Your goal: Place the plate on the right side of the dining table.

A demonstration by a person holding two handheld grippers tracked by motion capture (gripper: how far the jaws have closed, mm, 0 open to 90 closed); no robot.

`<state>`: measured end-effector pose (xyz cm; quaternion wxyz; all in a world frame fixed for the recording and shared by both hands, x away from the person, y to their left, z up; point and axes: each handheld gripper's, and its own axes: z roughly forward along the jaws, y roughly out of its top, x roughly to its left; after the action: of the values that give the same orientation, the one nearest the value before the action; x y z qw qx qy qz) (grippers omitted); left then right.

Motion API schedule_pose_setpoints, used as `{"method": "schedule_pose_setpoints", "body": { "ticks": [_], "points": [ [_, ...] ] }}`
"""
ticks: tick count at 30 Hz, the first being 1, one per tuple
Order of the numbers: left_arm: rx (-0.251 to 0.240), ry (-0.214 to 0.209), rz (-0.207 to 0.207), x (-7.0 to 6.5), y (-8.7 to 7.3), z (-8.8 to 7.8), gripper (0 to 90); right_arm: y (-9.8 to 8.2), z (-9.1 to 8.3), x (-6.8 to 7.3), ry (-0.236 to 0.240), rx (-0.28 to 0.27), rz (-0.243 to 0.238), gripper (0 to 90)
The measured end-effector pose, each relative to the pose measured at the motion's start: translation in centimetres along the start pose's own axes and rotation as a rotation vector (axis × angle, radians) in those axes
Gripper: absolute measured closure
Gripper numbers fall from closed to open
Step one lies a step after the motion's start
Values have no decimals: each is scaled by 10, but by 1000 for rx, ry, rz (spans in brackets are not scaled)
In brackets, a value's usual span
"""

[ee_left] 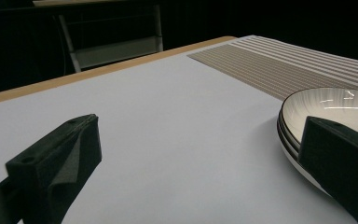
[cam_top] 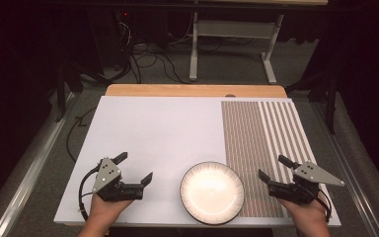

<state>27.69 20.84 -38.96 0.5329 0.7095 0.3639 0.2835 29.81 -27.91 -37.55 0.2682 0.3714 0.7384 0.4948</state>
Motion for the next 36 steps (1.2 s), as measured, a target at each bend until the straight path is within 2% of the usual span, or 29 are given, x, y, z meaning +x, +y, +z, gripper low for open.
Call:
{"method": "schedule_pose_setpoints", "body": {
  "ticks": [3, 5, 8, 9, 10, 11, 14, 15, 16, 17, 18, 19, 22, 23, 24, 25, 27, 32, 36],
  "points": [
    [-5, 3, 1, 0, 1, -1, 0, 0, -1, 3, 24, 6, -37, 327],
    [-11, 3, 2, -1, 2, -1, 0, 0, -1, 5, 36, 11, -43, 394],
    [-16, 6, 2, -2, 2, -1, 0, -1, -2, 8, 63, 20, -49, 552],
    [-16, 5, 2, -2, 2, -1, 0, -1, -2, 9, 69, 23, -67, 595],
    [-16, 5, 2, -2, 2, -1, 0, -1, -2, 9, 69, 23, -67, 595],
    [-19, 5, 2, -2, 2, -1, 0, -2, -2, 12, 90, 38, -65, 686],
    [-23, 4, 3, -2, 3, 0, 0, -3, 1, 14, 139, 79, -53, 787],
    [-23, 4, 3, -2, 3, 0, 0, -3, 1, 14, 139, 79, -53, 787],
    [-24, 4, 5, -2, 2, 0, 0, -4, 4, 17, 165, 111, -56, 851],
    [-24, 3, 2, -2, 2, -1, 0, -4, 5, 18, 177, 132, -64, 875],
    [-24, 3, 2, -2, 2, -1, 0, -4, 5, 18, 177, 132, -64, 875],
    [-25, 2, -1, -1, 2, -1, 0, -5, 8, 23, 199, 174, -87, 900],
    [-28, -6, -12, -1, 2, -1, 0, -6, 11, 27, 223, 201, -95, 900],
    [-28, -7, -12, -1, 2, -1, 0, -7, 14, 30, 247, 222, -101, 900],
    [-28, -7, -11, -1, 2, -1, 0, -7, 14, 30, 247, 222, -101, 900],
    [-27, -8, -10, -2, 2, 0, 0, -8, 16, 33, 256, 251, -112, 900],
    [-28, -7, -10, -2, 2, 0, 0, -9, 18, 35, 264, 275, -121, 900],
    [-27, -7, -10, -2, 2, 0, 0, -10, 20, 36, 279, 309, -127, 900],
    [-30, -5, -13, -1, 2, -1, 0, -10, 21, 37, 280, 313, -137, 900]
  ]
}}
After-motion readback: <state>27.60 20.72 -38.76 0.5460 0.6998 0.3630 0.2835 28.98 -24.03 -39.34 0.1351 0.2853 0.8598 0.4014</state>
